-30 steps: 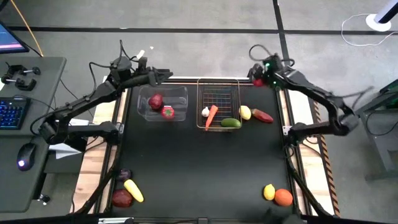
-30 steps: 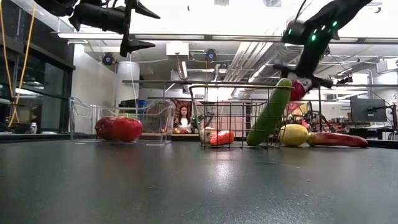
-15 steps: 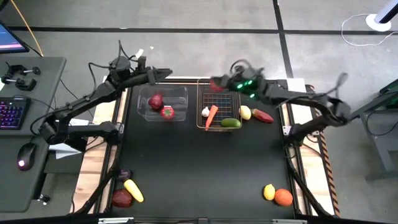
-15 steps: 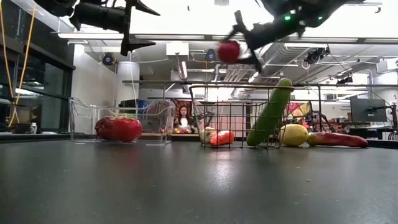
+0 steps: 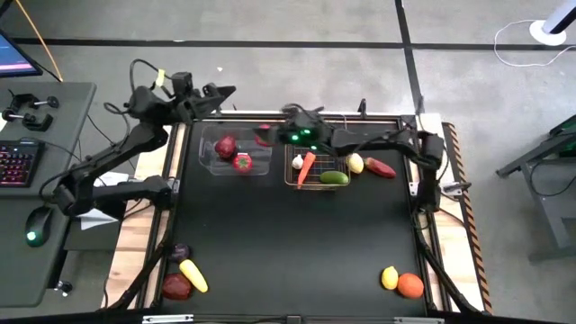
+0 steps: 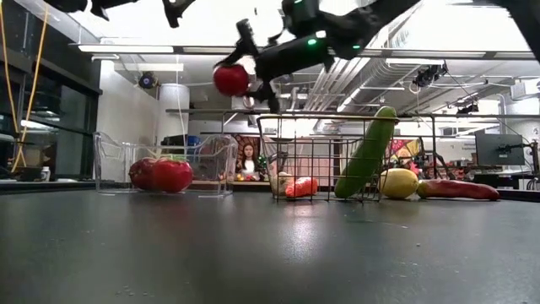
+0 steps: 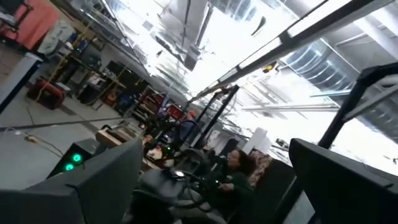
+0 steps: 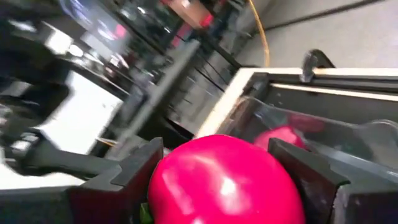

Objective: Sort produce into baskets
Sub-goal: Put the tomato into the transparent bin, then put the corn into the transparent bin

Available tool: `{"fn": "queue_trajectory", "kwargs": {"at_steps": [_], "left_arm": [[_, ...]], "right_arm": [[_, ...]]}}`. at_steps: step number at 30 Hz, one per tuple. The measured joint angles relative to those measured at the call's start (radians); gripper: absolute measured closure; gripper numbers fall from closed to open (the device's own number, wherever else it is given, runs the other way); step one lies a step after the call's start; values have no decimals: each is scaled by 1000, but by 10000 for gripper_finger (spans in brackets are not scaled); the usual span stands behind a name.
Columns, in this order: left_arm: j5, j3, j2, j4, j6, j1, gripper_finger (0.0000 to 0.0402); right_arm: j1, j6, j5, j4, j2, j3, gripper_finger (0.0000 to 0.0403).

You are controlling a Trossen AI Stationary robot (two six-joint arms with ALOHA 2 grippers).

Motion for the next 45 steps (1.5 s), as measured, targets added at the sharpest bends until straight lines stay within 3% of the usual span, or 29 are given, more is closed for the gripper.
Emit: {"fn": "queue_trajectory", "kwargs": {"at_steps": [6, 10, 14, 20, 23, 27, 32, 37, 42, 45], "left_arm": [[-7, 0, -54, -8, -1, -32, 11], [-48, 0, -83, -9, -1, -61, 11], [-103, 0, -106, -8, 27, -103, 11], [-219, 0, -108, -11, 53, -164, 11], [-261, 0, -108, -11, 58, -193, 11], [-316, 0, -108, -10, 63, -239, 11], [-355, 0, -106, -33, 94, -328, 11], [-408, 0, -95, -232, 152, -495, 11], [-476, 0, -65, -580, 165, -716, 11], [-493, -1, -38, -817, 113, -845, 11]], "right_arm": [[-15, -1, -6, -230, 112, 210, 146], [-15, -63, -14, -249, 162, 266, 146], [-18, -179, -91, -256, 178, 287, 137], [-21, -246, -143, -300, 178, 296, 49], [-19, -265, -61, -348, 178, 321, 12], [-30, -254, -6, -412, 179, 392, 30], [-71, -390, -178, -562, 179, 552, 36], [-101, -585, -238, -919, 179, 766, 36], [-116, -774, -136, -1253, 179, 960, 36], [-122, -856, -92, -1318, 109, 914, 36]]}}
